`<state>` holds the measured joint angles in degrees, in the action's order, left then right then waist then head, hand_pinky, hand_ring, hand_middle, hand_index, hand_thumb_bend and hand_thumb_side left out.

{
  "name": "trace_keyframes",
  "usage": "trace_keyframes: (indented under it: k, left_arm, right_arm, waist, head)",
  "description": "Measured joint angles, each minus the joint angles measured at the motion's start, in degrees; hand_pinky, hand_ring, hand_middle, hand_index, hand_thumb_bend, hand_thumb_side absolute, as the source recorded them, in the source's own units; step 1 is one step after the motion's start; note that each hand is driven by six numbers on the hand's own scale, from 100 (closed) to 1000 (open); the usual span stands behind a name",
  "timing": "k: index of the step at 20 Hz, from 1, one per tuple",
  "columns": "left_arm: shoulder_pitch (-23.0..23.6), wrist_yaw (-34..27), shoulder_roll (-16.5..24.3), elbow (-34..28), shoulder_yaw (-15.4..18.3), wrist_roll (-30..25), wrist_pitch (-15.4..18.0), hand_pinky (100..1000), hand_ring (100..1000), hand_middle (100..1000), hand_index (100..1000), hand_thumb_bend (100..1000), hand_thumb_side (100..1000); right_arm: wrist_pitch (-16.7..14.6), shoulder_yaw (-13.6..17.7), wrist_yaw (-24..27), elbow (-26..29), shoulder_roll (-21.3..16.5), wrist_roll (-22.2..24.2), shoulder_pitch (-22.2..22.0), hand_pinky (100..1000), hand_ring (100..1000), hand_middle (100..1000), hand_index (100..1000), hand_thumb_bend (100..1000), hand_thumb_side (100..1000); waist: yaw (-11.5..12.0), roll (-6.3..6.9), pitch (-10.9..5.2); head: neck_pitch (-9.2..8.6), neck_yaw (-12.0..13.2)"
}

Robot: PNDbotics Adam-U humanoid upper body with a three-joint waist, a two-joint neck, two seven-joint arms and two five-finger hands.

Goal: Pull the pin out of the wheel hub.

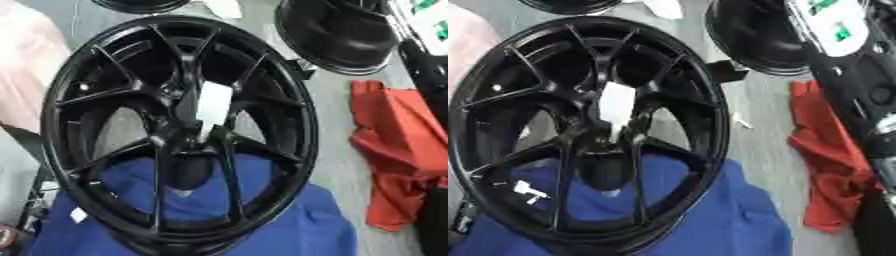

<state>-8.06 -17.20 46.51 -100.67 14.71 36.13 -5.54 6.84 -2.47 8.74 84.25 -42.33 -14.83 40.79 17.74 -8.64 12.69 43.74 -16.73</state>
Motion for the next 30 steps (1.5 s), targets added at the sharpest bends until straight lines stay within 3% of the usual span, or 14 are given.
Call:
trace_keyframes:
  k: [9, 10, 11, 13, 16, 19, 26, 30]
  left_arm:
    - [0.4, 0.1, 0.0, -0.5, 0.0, 0.0, 0.0, 833, 755, 711, 806, 471, 771]
    - [0.4, 0.1, 0.0, -0.6, 0.0, 0.0, 0.0, 834, 755, 711, 807, 471, 771]
    - [0.4, 0.1, 0.0, -0.7, 0.0, 0.0, 0.0, 834, 755, 711, 807, 471, 771]
    - [0.5, 0.1, 0.0, -0.8, 0.0, 0.0, 0.0, 834, 755, 711, 807, 471, 771]
    - [0.4, 0.2, 0.0, -1.0, -0.1, -0.1, -0.1, 835, 756, 712, 807, 471, 770]
    - [0.4, 0.4, 0.2, -1.2, -0.4, -0.3, -0.2, 835, 756, 712, 807, 471, 770]
    - [0.5, 0.6, 0.5, -1.4, -0.7, -0.5, -0.3, 837, 757, 713, 808, 469, 770]
    - [0.6, 0.6, 0.5, -1.5, -0.7, -0.5, -0.3, 838, 758, 714, 809, 467, 771]
  right_arm:
    - [-0.3, 0.0, -1.5, 0.3, -0.4, 1.4, 0.0, 771, 743, 678, 796, 100, 506]
    - [-0.5, -0.1, -2.0, 0.7, -0.7, 1.9, 0.1, 776, 748, 685, 803, 167, 524]
    - [-0.8, -0.4, -2.6, 1.4, -1.1, 2.5, 0.3, 776, 748, 688, 803, 100, 496]
    - [-1.1, -0.9, -4.2, 3.2, -1.9, 4.1, 0.5, 776, 748, 688, 803, 100, 496]
    - [-1.2, -1.3, -6.8, 5.4, -2.8, 6.8, 0.8, 823, 797, 733, 821, 185, 484]
    - [-3.0, -4.2, -9.8, 9.2, -5.7, 9.7, 2.6, 823, 797, 733, 821, 185, 484]
    - [-9.7, -14.2, -16.9, 20.5, -11.9, 16.8, 2.7, 844, 825, 758, 824, 249, 471]
    - [-13.5, -16.2, -20.7, 26.5, -13.9, 20.6, 0.7, 846, 827, 760, 824, 273, 461]
  waist:
    - [0.0, 0.11, 0.0]
    - [0.0, 0.11, 0.0]
    - [0.0, 0.11, 0.0]
    - [0.0, 0.11, 0.0]
    - [0.3, -0.01, -0.03]
    - [0.7, -0.4, -0.1]
    - [0.4, -0.41, -0.68]
    - [0.3, -0.43, -0.68]
  head:
    - [0.04, 1.5]
    - [0.04, 1.5]
    - [0.04, 1.4]
    - [0.04, 1.4]
    - [0.04, 1.0]
    - [0.05, 0.4]
    - [0.15, -0.1]
    - [0.23, -0.1]
